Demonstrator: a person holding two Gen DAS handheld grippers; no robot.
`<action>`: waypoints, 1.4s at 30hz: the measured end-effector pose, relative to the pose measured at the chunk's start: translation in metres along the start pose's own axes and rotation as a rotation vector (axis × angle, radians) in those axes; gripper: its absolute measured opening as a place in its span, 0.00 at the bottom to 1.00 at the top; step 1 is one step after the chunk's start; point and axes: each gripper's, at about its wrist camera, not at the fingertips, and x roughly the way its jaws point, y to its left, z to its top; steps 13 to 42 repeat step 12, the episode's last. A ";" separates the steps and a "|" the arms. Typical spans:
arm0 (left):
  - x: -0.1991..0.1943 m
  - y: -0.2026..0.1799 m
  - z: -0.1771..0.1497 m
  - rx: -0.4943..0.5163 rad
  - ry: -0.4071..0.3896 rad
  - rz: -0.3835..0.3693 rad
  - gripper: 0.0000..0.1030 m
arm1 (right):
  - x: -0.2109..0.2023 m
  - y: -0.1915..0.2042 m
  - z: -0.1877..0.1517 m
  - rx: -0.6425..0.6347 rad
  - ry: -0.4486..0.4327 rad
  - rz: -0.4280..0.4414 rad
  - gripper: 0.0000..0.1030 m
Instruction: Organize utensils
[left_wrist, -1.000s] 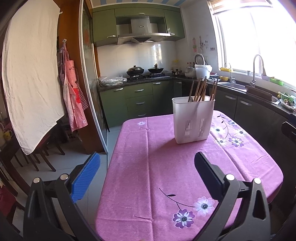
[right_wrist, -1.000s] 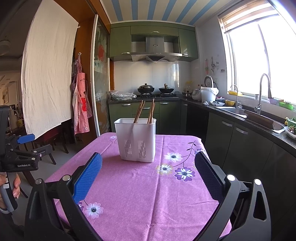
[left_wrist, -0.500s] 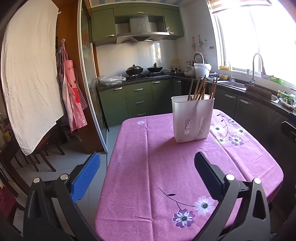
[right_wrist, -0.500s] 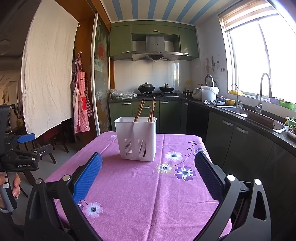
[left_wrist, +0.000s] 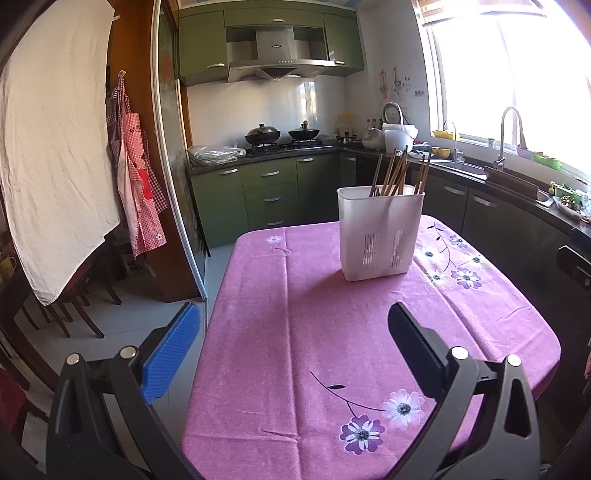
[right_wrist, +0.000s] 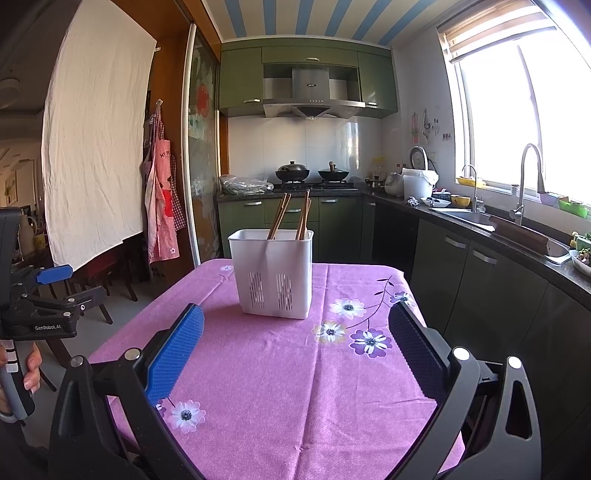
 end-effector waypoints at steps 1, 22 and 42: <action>0.000 -0.001 0.000 0.002 -0.002 0.002 0.94 | 0.000 0.000 0.000 0.001 0.001 0.000 0.96; 0.006 0.001 -0.001 0.008 0.008 0.027 0.94 | 0.007 -0.004 -0.002 0.009 0.015 0.001 0.96; 0.006 0.001 -0.001 0.008 0.008 0.027 0.94 | 0.007 -0.004 -0.002 0.009 0.015 0.001 0.96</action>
